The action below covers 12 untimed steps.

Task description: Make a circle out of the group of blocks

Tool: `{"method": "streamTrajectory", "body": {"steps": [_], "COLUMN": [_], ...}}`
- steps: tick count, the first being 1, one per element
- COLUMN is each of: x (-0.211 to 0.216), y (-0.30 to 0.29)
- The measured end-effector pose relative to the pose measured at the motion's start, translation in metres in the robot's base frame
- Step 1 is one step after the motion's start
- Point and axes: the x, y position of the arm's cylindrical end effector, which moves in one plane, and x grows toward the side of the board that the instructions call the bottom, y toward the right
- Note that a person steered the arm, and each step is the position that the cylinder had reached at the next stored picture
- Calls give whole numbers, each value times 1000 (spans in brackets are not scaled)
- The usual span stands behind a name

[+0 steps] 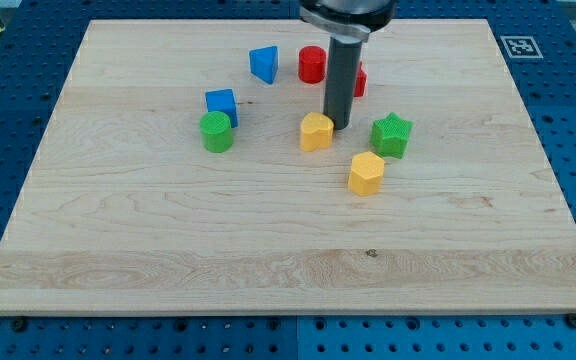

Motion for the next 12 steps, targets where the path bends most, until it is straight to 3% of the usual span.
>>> {"method": "streamTrajectory", "body": {"steps": [2,4,8,9,12], "x": [5,40,-26,-25,22], "y": [-50,-52,-40,-20,-15]}}
